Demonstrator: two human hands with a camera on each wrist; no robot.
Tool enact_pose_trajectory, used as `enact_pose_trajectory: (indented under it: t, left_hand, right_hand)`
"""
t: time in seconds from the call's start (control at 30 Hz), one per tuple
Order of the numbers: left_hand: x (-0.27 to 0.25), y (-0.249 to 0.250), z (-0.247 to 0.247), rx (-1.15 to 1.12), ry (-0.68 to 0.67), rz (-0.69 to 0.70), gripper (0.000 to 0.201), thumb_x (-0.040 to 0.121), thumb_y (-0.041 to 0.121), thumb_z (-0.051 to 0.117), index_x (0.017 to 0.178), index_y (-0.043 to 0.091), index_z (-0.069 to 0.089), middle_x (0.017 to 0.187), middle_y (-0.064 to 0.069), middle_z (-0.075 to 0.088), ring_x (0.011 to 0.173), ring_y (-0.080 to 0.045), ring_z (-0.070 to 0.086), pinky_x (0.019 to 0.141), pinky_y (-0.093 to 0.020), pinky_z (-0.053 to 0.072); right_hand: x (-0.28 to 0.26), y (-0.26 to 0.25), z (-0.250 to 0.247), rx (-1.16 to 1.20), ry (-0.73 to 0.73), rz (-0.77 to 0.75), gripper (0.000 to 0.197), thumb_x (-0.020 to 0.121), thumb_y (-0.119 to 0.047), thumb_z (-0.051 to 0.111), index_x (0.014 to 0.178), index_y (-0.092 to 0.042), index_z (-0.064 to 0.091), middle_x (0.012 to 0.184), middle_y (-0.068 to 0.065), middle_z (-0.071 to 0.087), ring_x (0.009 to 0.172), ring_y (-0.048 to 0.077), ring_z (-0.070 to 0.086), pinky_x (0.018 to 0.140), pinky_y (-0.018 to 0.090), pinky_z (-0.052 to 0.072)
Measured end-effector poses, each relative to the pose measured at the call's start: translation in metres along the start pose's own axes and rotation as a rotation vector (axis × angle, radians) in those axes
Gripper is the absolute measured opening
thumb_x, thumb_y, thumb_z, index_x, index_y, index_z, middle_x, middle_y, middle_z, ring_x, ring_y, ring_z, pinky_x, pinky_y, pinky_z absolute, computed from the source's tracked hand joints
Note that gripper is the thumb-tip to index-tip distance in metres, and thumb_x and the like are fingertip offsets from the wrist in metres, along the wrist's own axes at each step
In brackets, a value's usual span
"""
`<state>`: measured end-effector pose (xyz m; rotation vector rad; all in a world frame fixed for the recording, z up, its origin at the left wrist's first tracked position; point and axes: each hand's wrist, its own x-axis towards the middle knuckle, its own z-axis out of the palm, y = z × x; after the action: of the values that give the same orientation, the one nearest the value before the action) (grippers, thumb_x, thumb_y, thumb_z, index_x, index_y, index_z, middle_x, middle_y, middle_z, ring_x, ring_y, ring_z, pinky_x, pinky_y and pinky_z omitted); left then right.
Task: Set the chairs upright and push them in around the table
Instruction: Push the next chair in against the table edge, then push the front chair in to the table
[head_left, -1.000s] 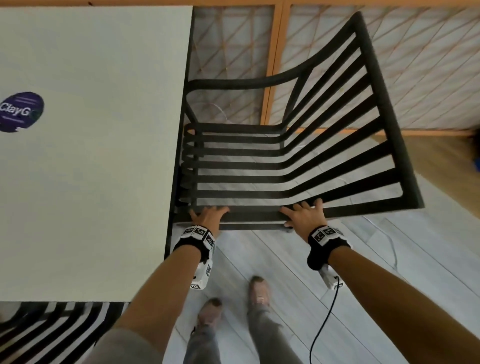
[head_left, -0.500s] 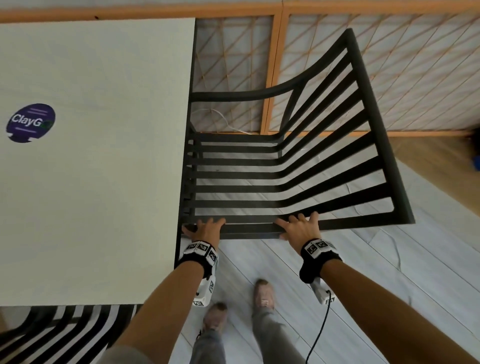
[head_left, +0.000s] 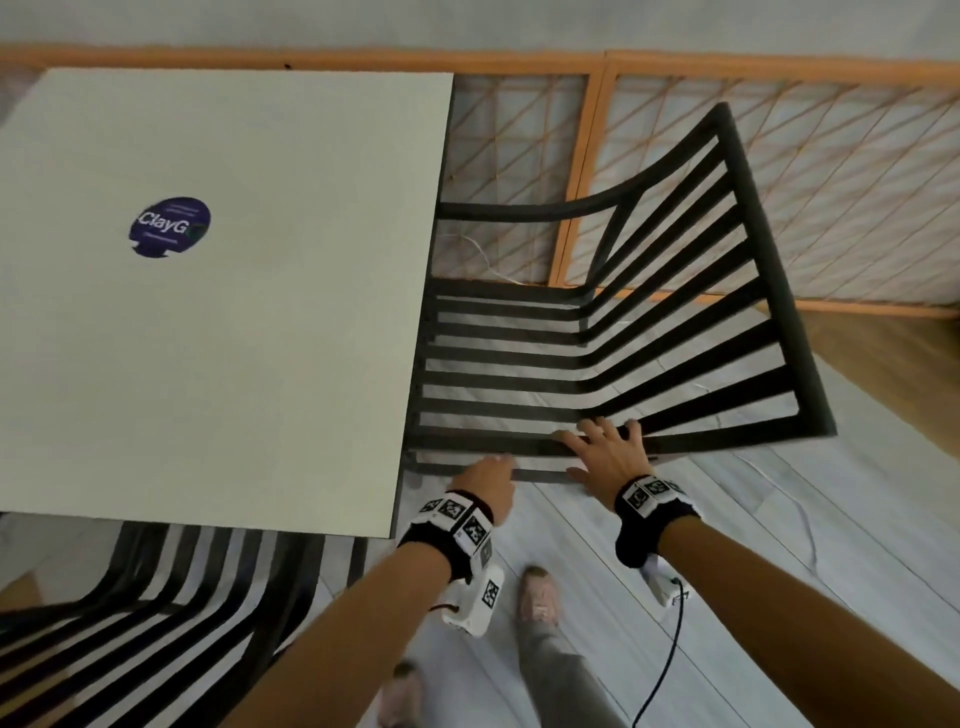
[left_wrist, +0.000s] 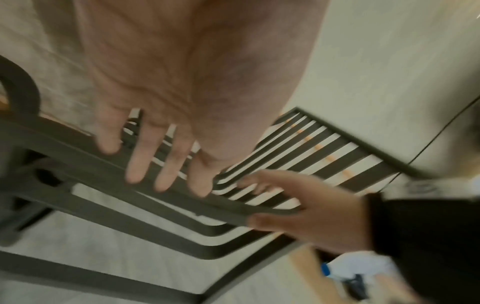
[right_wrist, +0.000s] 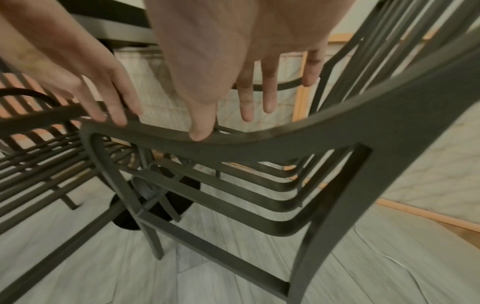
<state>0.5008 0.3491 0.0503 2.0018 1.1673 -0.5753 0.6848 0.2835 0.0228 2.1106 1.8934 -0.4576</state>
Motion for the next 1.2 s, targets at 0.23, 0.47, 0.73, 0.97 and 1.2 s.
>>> enact_pose_trajectory:
  t: [0.23,0.47,0.73,0.97,1.2]
  left_hand:
    - [-0.135,-0.031,-0.023,-0.225,-0.172,0.114,0.034,0.094,0.026,0.049,0.108,0.0,0.066,0.1,-0.014,0.071,0.083,-0.022,0.063,0.087,-0.038,0.054]
    - [-0.277,-0.162,-0.041,0.043,-0.028,0.151,0.025,0.093,0.027,0.046,0.075,0.011,0.054,0.08,-0.015,0.06,0.076,-0.026,0.057,0.069,-0.032,0.043]
    - [-0.401,-0.298,-0.033,0.084,-0.023,-0.04,0.041,0.084,0.043,0.064,0.113,0.014,0.067,0.109,-0.002,0.067,0.097,-0.018,0.06,0.089,-0.032,0.048]
    - [-0.419,-0.398,-0.02,0.119,0.049,-0.313,0.055,0.077,0.035,0.074,0.129,0.031,0.056,0.133,0.002,0.057,0.127,-0.027,0.048,0.114,-0.055,0.025]
    - [-0.417,-0.421,0.019,0.179,0.392,-0.294,0.014,0.086,0.039,0.059,0.097,0.037,0.068,0.1,0.003,0.067,0.114,-0.026,0.055,0.114,-0.062,0.014]
  right_hand:
    - [-0.059,-0.106,0.005,0.036,0.061,-0.034,0.047,0.088,-0.028,0.057,0.132,-0.026,0.041,0.135,0.005,0.049,0.123,0.027,0.045,0.101,0.047,0.034]
    - [-0.125,-0.269,0.021,0.149,0.048,-0.098,0.046,0.087,-0.024,0.057,0.13,-0.028,0.042,0.134,0.005,0.049,0.122,0.026,0.046,0.099,0.042,0.036]
    - [-0.181,-0.433,0.024,0.355,0.017,-0.241,0.063,0.077,-0.039,0.069,0.131,-0.034,0.038,0.132,0.001,0.05,0.112,0.025,0.055,0.094,0.045,0.048]
    - [-0.193,-0.473,0.02,0.668,0.132,-0.187,0.019,0.079,-0.03,0.071,0.096,-0.024,0.064,0.09,0.0,0.067,0.081,0.017,0.061,0.077,0.042,0.055]
    - [-0.2,-0.477,0.03,0.786,0.174,-0.096,0.014,0.079,-0.009,0.071,0.091,-0.016,0.068,0.079,0.005,0.068,0.072,0.019,0.061,0.067,0.028,0.048]
